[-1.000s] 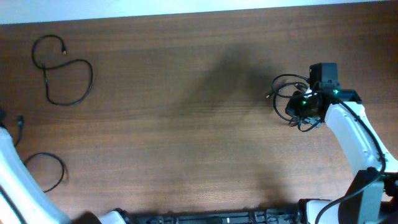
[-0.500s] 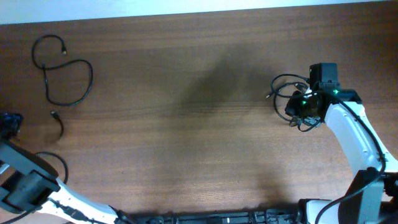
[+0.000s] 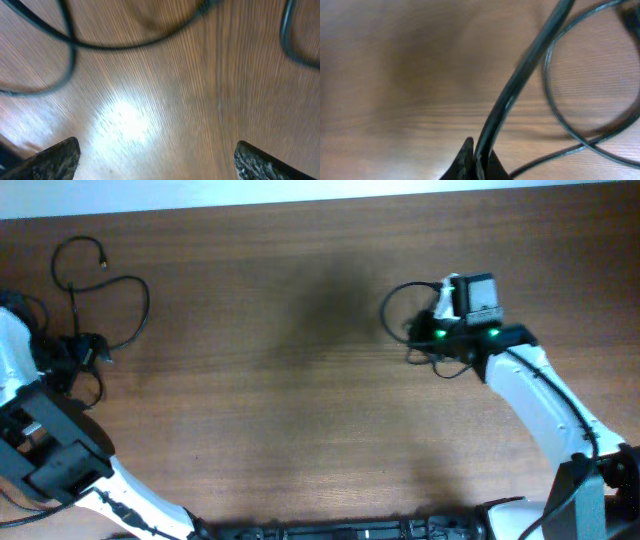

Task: Untangle cables

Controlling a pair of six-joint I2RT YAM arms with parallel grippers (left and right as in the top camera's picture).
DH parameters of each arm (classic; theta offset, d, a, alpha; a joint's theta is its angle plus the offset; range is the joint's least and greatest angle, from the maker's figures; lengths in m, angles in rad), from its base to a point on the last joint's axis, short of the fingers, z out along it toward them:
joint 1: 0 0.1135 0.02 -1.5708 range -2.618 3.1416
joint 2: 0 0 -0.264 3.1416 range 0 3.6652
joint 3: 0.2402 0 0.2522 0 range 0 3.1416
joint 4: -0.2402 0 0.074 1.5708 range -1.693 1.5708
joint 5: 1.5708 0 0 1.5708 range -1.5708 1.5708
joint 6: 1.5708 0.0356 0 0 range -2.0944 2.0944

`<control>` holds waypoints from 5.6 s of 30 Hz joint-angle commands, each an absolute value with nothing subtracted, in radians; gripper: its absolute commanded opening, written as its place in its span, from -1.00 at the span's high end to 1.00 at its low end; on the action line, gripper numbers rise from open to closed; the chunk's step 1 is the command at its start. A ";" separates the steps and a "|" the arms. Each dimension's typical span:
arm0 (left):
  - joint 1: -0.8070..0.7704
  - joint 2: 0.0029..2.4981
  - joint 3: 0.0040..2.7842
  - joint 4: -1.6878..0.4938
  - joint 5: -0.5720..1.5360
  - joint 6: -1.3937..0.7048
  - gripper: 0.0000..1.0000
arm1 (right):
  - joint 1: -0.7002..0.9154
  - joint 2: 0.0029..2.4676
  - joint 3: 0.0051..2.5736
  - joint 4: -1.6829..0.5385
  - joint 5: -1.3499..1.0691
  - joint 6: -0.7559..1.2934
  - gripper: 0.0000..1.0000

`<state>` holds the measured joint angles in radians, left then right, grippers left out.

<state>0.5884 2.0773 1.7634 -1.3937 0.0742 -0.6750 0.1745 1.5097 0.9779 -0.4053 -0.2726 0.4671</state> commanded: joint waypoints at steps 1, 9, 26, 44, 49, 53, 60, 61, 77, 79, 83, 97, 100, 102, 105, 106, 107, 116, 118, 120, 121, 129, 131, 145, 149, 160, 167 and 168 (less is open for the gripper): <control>0.555 2.040 1.766 -1.412 0.101 -0.680 -0.98 | 0.313 1.512 0.986 -0.229 -0.285 0.462 0.92; 0.486 1.829 1.766 -1.395 0.115 -0.642 -0.97 | 0.571 1.593 0.986 0.155 -0.277 0.518 0.92; 0.270 1.750 1.766 -1.394 0.117 -0.612 -0.98 | 0.701 1.700 0.986 0.151 -0.277 0.537 0.92; -0.075 1.751 1.766 -1.190 0.112 -0.472 -0.98 | 0.364 1.472 1.021 -0.035 -0.281 0.544 -0.97; -0.275 1.770 1.749 -1.156 -0.090 -0.447 -0.97 | 0.210 1.429 1.020 -0.385 -0.279 0.543 -0.97; -0.367 1.837 1.732 -1.147 -0.106 -0.447 -0.98 | 0.196 1.432 1.020 -0.532 -0.277 0.540 -0.97; -0.391 2.059 1.732 -1.118 -0.105 -0.446 -0.08 | 0.196 1.432 1.020 -0.550 -0.277 0.540 -0.97; -0.391 2.071 1.732 -1.118 -0.106 -0.437 0.35 | 0.196 1.432 1.020 -0.550 -0.277 0.540 -0.97; -0.113 2.058 1.920 -0.792 -0.430 -0.387 1.00 | 0.196 1.432 1.020 -0.550 -0.277 0.540 -0.97; -0.064 2.101 1.906 -0.751 -0.375 -0.387 1.00 | 0.196 1.432 1.020 -0.550 -0.277 0.540 -0.97; -0.047 2.198 1.906 -0.745 -0.312 -0.387 1.00 | 0.196 1.432 1.020 -0.550 -0.277 0.540 -0.97; -0.047 1.949 1.914 -0.861 -0.091 -0.252 -0.98 | 0.196 1.432 1.020 -0.550 -0.277 0.540 -0.97; -0.047 1.865 1.914 -0.923 -0.142 -0.252 -0.98 | 0.196 1.432 1.020 -0.550 -0.277 0.540 -0.97; -0.042 1.837 1.914 -0.987 -0.173 -0.254 -0.98 | 0.196 1.432 1.020 -0.550 -0.277 0.540 -0.97; -0.041 1.778 1.914 -1.062 -0.191 -0.256 -0.97 | 0.196 1.432 1.020 -0.550 -0.277 0.540 -0.97; -0.041 1.753 1.914 -1.065 -0.189 -0.256 -0.98 | 0.196 1.432 1.020 -0.550 -0.277 0.540 -0.97; -0.041 1.725 1.914 -1.064 -0.188 -0.256 -0.97 | 0.196 1.432 1.020 -0.550 -0.277 0.540 -0.97; -0.041 1.323 1.914 -1.388 -0.344 -0.256 -0.97 | 0.196 1.432 1.020 -0.550 -0.277 0.540 -0.97; -0.041 1.254 1.914 -1.459 -0.345 -0.256 -0.97 | 0.196 1.432 1.020 -0.550 -0.277 0.540 -0.97; -0.041 1.208 1.911 -1.510 -0.344 -0.256 -0.97 | 0.196 1.432 1.020 -0.550 -0.277 0.540 -0.97; -0.041 1.187 1.911 -1.521 -0.345 -0.256 -0.97 | 0.196 1.432 1.020 -0.550 -0.277 0.540 -0.97; -0.041 0.824 1.911 -1.596 -0.345 -0.256 -0.98 | 0.196 1.432 1.020 -0.550 -0.277 0.540 -0.97; -0.041 0.699 1.911 -1.596 -0.345 -0.256 -0.97 | 0.196 1.432 1.020 -0.550 -0.277 0.540 -0.97; -0.041 0.285 1.937 -1.688 -0.326 -0.252 -0.97 | 0.196 1.432 1.020 -0.550 -0.277 0.540 -0.97; -0.041 0.233 1.936 -1.688 -0.326 -0.252 -0.97 | 0.196 1.432 1.020 -0.550 -0.277 0.540 -0.97; -0.030 0.013 2.017 -1.688 -0.326 -0.252 -0.97 | 0.196 1.432 1.020 -0.550 -0.277 0.540 -0.97; -0.030 0.013 2.000 -1.688 -0.350 -0.252 -0.97 | 0.196 1.432 1.020 -0.550 -0.277 0.540 -0.97; -0.030 0.013 1.964 -1.688 -0.324 -0.252 -0.97 | 0.196 1.432 1.020 -0.550 -0.277 0.540 -0.97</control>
